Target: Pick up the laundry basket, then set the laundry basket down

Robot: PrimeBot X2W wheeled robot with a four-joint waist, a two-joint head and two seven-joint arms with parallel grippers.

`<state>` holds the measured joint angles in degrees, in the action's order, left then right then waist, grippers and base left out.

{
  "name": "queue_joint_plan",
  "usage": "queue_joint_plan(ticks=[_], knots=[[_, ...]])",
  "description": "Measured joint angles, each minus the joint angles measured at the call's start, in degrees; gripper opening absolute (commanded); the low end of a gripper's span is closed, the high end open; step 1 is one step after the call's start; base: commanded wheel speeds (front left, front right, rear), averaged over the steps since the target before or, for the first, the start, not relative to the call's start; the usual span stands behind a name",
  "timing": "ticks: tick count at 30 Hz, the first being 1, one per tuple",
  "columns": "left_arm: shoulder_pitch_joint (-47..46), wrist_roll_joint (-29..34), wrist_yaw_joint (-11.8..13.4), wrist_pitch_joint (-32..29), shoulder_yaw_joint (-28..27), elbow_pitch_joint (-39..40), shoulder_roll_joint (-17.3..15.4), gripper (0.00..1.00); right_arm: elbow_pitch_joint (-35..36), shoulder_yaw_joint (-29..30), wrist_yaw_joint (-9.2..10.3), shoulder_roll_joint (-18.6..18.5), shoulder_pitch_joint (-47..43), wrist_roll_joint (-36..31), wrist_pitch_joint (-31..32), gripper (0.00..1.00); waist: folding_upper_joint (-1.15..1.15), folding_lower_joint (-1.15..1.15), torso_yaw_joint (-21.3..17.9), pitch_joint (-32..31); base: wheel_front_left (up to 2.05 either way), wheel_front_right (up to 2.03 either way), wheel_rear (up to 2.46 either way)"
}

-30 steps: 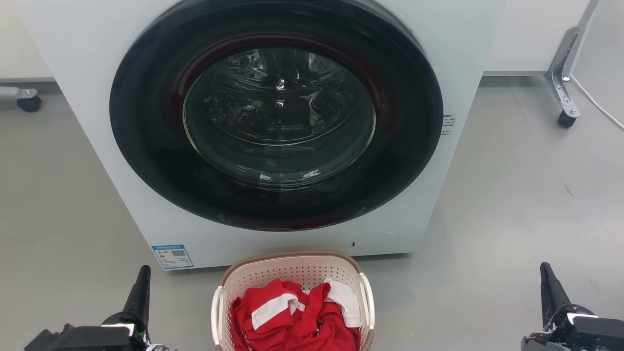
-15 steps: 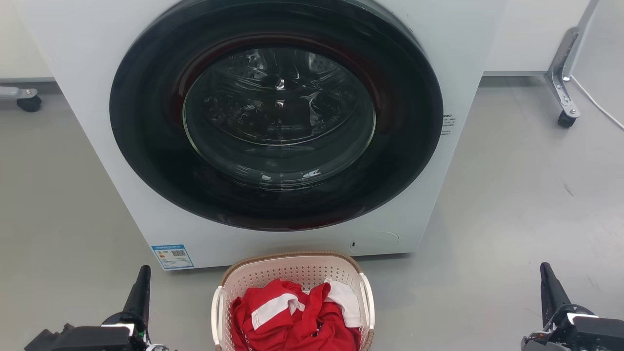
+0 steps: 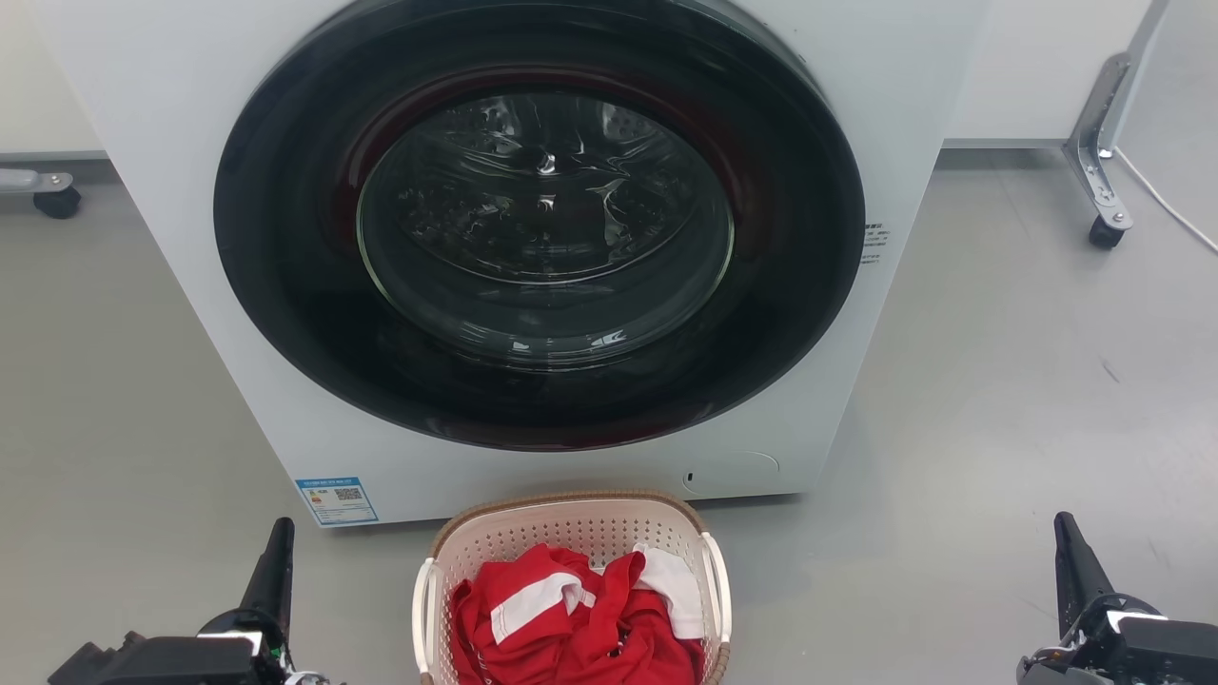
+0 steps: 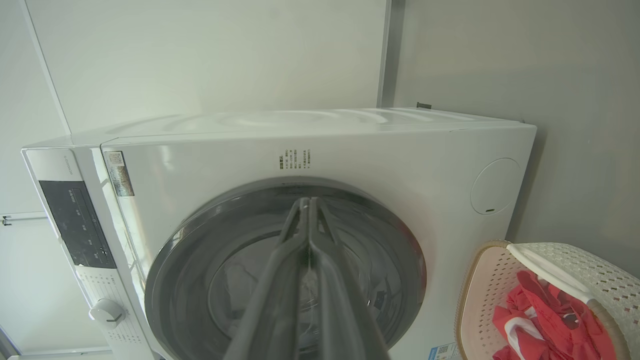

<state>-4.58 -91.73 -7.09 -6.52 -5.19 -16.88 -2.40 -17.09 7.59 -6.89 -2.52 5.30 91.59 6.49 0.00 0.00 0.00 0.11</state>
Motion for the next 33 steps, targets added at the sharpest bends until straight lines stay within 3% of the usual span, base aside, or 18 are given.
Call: queue_joint_plan(ticks=[33], knots=[[0.00,0.00,0.00,0.00,0.00,0.01,0.00,0.00,0.02,0.00,0.00,0.00,0.00,0.01,0.00,0.00,0.00,0.00,0.00,0.00,0.00,0.00,0.00]])
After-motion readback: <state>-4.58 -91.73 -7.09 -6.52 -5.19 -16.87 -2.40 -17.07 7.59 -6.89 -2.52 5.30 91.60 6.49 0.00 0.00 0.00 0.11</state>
